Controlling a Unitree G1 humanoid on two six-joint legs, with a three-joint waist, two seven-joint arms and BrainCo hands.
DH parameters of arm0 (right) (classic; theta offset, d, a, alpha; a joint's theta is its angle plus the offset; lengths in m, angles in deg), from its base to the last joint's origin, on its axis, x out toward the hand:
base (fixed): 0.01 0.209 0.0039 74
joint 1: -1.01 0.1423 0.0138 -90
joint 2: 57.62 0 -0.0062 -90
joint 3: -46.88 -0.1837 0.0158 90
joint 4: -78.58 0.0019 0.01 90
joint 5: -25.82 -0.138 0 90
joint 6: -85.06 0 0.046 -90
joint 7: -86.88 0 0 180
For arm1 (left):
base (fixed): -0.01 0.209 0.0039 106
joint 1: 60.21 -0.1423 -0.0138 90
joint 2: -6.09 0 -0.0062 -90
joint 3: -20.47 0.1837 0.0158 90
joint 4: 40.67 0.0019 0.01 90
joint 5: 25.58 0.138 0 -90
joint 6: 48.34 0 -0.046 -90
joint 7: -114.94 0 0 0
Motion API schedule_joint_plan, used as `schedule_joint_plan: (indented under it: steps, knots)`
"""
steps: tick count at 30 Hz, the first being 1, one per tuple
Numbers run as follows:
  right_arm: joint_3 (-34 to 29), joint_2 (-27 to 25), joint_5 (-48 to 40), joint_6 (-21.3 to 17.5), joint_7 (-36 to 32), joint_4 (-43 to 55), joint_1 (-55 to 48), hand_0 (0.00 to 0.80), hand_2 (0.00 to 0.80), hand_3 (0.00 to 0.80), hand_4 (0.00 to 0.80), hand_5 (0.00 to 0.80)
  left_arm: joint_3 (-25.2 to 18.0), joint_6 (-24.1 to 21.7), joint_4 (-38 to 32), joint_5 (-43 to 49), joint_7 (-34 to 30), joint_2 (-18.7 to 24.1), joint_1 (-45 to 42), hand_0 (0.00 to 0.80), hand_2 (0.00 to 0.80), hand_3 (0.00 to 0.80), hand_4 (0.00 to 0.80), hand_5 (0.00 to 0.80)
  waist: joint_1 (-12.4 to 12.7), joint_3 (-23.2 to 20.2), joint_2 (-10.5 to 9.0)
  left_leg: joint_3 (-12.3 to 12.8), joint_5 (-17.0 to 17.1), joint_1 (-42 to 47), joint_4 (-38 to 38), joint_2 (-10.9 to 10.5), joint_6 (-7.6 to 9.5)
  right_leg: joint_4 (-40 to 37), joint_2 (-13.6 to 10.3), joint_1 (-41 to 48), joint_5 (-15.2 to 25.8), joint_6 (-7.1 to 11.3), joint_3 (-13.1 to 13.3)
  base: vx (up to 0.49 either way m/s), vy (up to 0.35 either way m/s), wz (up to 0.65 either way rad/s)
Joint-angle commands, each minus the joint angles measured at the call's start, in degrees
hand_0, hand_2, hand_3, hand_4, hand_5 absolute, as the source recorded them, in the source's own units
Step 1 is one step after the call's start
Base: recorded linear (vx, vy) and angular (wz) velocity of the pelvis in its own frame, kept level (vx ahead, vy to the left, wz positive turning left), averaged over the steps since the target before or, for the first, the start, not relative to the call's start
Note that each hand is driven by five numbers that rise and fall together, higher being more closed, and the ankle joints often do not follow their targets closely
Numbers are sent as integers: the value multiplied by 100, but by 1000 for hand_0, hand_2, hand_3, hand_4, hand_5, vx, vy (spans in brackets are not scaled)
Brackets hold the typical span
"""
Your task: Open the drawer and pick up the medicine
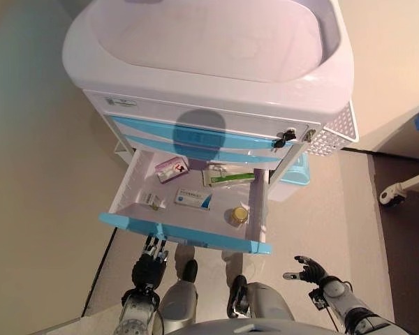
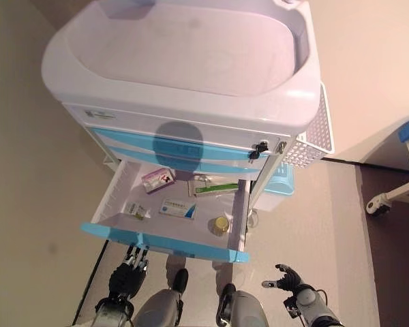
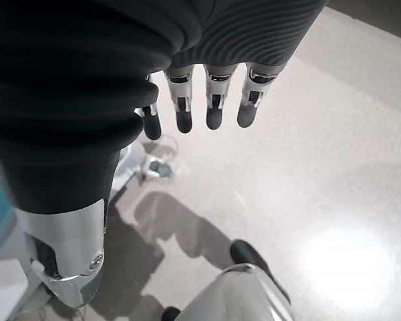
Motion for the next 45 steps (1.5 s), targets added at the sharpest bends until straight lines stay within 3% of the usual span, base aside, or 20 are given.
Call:
schedule_joint_plan:
  steps: [1,9,18,25,27,28,29,30,31,34,35,37,42,45]
  knots:
    - [193,-189,104,46,97,-672,-212,0,0,0,0,0,-1464,-1055,-1969,-174,-997,415,-14,800,800,800,800,800,253,-1291,178,-57,-184,-231,339,-648,478,-838,-224,260,883,617,45,59,-40,17]
    - [-17,-182,-64,72,180,-682,-312,0,0,0,0,0,-1615,-964,-1218,-145,-751,255,-204,800,800,800,800,800,325,-1352,221,-244,-119,-163,220,-685,430,-1081,-215,478,885,593,-178,26,-25,19]
    - [-112,-222,-140,123,273,-674,-306,0,0,0,0,0,-1734,-863,-597,-141,-542,206,-446,800,800,800,800,800,348,-1376,245,-146,-139,-156,171,-648,441,-1354,-161,530,983,618,-88,24,-14,12]
    - [-139,-327,-300,107,368,-447,-290,0,0,0,0,0,-1508,-695,124,714,-327,641,-794,800,800,800,800,800,258,-1309,266,-56,-67,-180,35,-607,444,-1534,-115,518,1086,644,-25,0,5,-4]
    - [-134,-344,-381,107,380,-380,-287,0,0,0,0,0,-1392,-632,211,982,-276,720,-920,765,765,765,765,765,224,-1276,264,-38,-30,-195,-21,-589,446,-1550,-112,496,1116,650,-25,-1,12,-8]
    - [-126,-366,-438,96,387,-312,-285,0,0,0,0,0,-1348,-544,511,1209,-258,764,-999,631,631,631,631,631,177,-1252,258,-20,1,-193,-96,-576,451,-1565,-104,462,1145,659,-14,1,12,-3]
    - [-126,-366,-438,97,387,-311,-285,0,0,0,0,0,-1348,-545,513,1210,-259,765,-998,568,568,568,568,568,177,-1253,258,-20,2,-192,-99,-575,451,-1565,-104,461,1145,658,-13,0,0,0]
    - [-133,-369,-479,83,390,-296,-289,0,0,0,0,0,-1373,-505,864,1333,-223,764,-956,420,420,420,420,420,153,-1250,249,3,16,-193,-135,-562,451,-1581,-102,455,1162,664,-11,0,0,0]
    - [-140,-370,-514,64,411,-314,-271,0,0,0,0,0,-1357,-457,1328,1489,-156,758,-819,0,0,0,0,0,119,-1236,236,31,24,-192,-164,-552,454,-1600,-98,441,1178,674,8,0,0,0]
    - [-130,-367,-605,41,429,-261,-264,0,0,0,0,0,-1378,-437,2348,2108,-28,768,-412,0,0,0,0,0,26,-1212,198,119,22,-187,-224,-516,459,-1640,-74,390,1212,680,82,13,21,-4]
    - [-127,-357,-692,29,444,-260,-251,0,0,0,0,0,-1358,-458,3063,2808,39,830,-137,0,0,0,0,0,-41,-1205,174,193,12,-183,-251,-494,459,-1676,-51,358,1234,686,161,21,37,-16]
    - [-141,-348,-746,19,451,-239,-261,0,0,0,0,0,-1365,-487,3273,2997,59,841,-61,0,0,0,0,0,-60,-1196,159,232,7,-173,-272,-478,459,-1694,-44,355,1248,685,193,20,26,-24]
    - [-199,-229,-1152,-73,479,-227,-215,0,0,0,0,0,-1012,-577,4863,4836,171,1084,581,0,0,0,0,0,-233,-1163,49,480,-29,-89,-394,-395,466,-1780,35,281,1342,698,457,28,36,-29]
    - [-175,-187,-1216,-92,496,-159,-198,0,0,0,0,0,-757,-574,5297,5603,234,1155,812,0,0,0,0,0,-336,-1179,-34,656,-57,-11,-473,-339,468,-1883,72,283,1420,718,631,47,26,-43]
